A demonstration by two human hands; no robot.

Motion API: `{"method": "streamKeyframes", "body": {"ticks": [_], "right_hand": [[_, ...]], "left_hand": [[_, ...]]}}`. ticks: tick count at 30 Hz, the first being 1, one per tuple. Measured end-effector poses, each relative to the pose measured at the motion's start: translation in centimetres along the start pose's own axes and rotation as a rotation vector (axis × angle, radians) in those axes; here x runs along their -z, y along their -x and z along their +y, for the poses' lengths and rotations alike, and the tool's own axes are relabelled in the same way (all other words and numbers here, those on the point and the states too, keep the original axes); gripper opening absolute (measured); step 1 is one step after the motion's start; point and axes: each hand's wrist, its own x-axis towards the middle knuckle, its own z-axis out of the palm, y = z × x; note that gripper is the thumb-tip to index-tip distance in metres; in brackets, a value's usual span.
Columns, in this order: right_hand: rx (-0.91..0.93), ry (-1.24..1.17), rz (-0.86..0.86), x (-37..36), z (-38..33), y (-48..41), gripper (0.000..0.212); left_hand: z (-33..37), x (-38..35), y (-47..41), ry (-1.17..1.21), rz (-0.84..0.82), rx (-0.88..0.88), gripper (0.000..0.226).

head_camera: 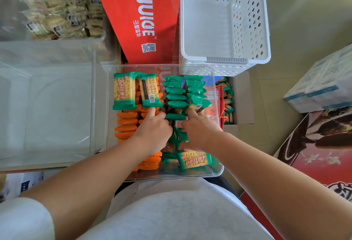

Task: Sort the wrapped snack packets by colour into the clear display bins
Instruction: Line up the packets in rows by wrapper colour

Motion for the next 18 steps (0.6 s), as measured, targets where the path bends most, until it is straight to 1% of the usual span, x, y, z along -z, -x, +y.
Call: {"method": "streamKeyframes", "body": {"ticks": [3, 7, 10, 13, 15, 18], "right_hand": [[0.002, 0.042, 0.032, 0.4, -0.1, 0.7, 0.074], [0.056, 0.149, 0.195, 0.8, 0.6, 1.3, 0.054], [0.066, 0.204, 0.323, 1.0, 1.0, 1.5, 0.047], [0.044, 0.198, 0.395, 1.0, 1.1, 1.1, 0.043], [0.015, 0.193, 0.421, 0.9, 1.2, 0.7, 0.042], [0.020, 0.205, 0.437, 0.9, 1.4, 0.3, 0.044]], "left_hand": [[0.0, 0.1, 0.2, -0.029, 0.080, 0.020, 0.020], [0.3, 0.6, 0.1, -0.011, 0.153, 0.050, 0.020], [0.3, 0.7, -0.1, 0.023, 0.213, 0.067, 0.018], [0.1, 0.3, -0.2, 0.078, 0.313, 0.126, 0.012], [-0.2, 0.1, -0.3, 0.096, 0.327, 0.174, 0.009], [-0.6, 0.5, -0.6, 0.120, 0.319, 0.210, 0.017]]}}
